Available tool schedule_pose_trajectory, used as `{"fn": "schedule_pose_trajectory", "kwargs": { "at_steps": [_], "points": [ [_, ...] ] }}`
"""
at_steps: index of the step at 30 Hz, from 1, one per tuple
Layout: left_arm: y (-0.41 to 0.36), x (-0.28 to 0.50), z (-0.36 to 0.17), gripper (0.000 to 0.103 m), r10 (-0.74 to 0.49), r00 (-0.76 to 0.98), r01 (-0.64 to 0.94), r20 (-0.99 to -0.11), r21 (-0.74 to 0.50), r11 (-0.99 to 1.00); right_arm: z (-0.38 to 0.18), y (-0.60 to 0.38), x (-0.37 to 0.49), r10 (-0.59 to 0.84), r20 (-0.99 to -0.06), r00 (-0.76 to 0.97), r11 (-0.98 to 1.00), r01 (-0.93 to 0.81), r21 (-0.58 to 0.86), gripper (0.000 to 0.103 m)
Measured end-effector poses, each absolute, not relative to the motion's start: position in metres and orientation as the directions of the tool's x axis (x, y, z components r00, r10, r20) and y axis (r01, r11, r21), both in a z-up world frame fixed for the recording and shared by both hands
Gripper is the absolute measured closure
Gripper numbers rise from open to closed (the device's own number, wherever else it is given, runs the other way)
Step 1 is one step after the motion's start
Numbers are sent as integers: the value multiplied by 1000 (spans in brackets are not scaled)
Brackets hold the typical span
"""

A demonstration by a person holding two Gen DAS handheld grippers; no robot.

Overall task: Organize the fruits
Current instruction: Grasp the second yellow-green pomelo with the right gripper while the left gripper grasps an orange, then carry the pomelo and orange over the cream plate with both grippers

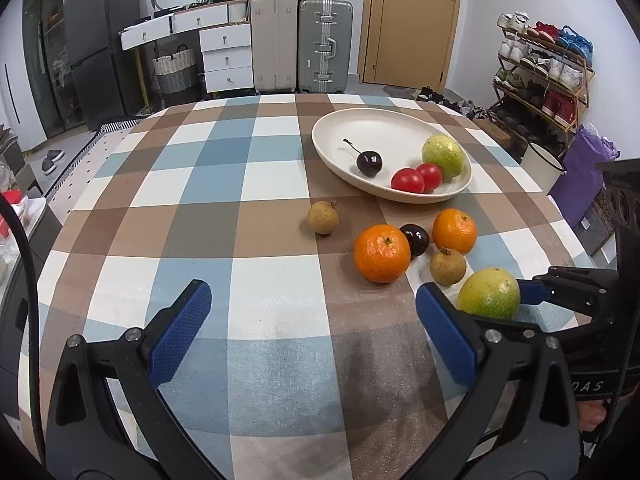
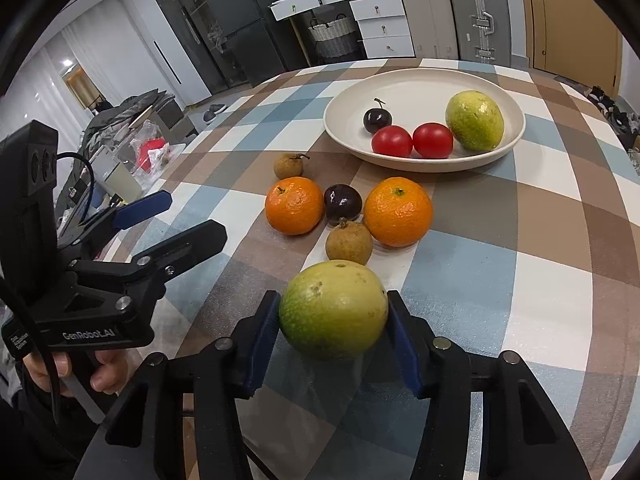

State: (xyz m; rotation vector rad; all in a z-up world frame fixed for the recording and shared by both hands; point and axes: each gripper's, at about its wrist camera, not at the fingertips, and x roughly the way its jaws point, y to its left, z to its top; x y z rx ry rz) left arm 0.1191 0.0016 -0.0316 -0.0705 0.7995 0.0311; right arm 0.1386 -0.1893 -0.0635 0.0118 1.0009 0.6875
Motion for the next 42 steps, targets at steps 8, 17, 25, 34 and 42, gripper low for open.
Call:
{"fn": "schedule_pose_trajectory", "kwargs": {
  "at_steps": [8,17,25,34,42],
  "points": [
    [2,126,-37,1,-4,685,-58,-728,-59,997,-63,-199,136,557,-746,365,789,-511,340,50],
    [-8,143,-43,1,-10,672,-44,-741,-52,998,-58,-218,136,538,-736,411,816,-474,332,50],
    [-24,164,-50,10,-23,646,1,-763,-29,1000,-57,-235,138,519,-734,439,838,-428,337,50],
    [-30,179,-57,53,-122,628,65,-768,-105,992,-59,-249,135,498,-741,450,856,-393,337,50],
    [-33,177,-57,65,-170,628,99,-759,-138,985,-57,-250,130,485,-747,455,863,-385,326,50]
  ]
}}
